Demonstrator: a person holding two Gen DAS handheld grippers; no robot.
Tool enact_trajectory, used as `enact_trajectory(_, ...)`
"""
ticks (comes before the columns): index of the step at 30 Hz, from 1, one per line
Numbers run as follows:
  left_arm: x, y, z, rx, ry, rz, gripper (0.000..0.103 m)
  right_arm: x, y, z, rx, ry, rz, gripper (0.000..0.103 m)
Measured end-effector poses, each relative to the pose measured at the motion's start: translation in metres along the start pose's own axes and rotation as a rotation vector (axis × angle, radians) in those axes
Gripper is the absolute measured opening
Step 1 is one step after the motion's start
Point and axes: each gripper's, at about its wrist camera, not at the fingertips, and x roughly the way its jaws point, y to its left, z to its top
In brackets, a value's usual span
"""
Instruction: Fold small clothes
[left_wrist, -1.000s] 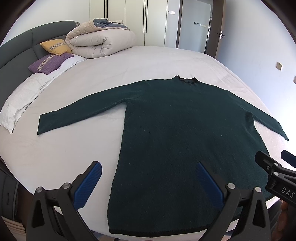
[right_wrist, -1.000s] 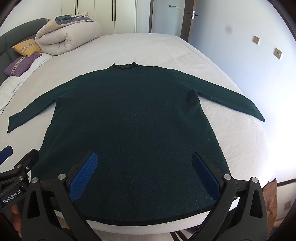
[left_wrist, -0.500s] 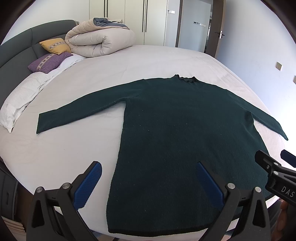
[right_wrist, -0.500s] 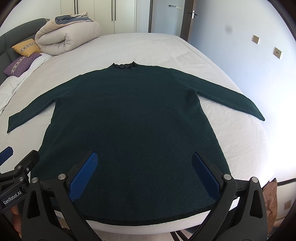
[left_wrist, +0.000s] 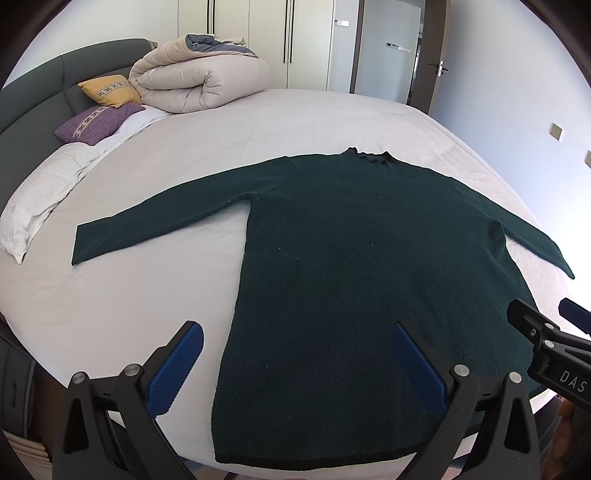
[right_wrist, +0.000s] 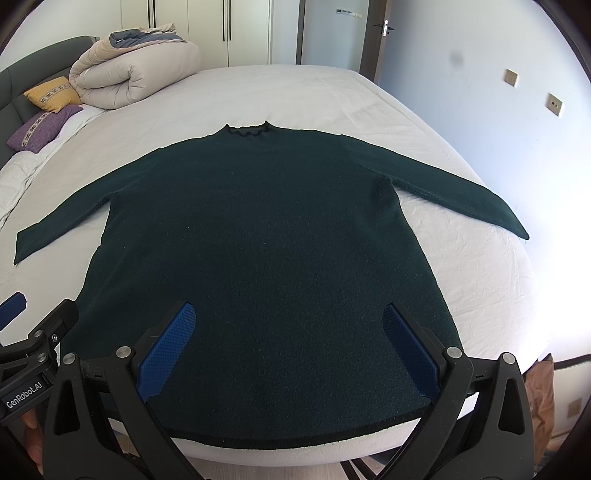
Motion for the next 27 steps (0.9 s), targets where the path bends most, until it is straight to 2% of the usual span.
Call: enact_trajectory(27, 0.0008, 0.0009, -0.0074, -0.008, 0.008, -0.007, 0.103, 0.002, 0.0014, -0.0001, -0.004, 0.008, -0.003, 0.103)
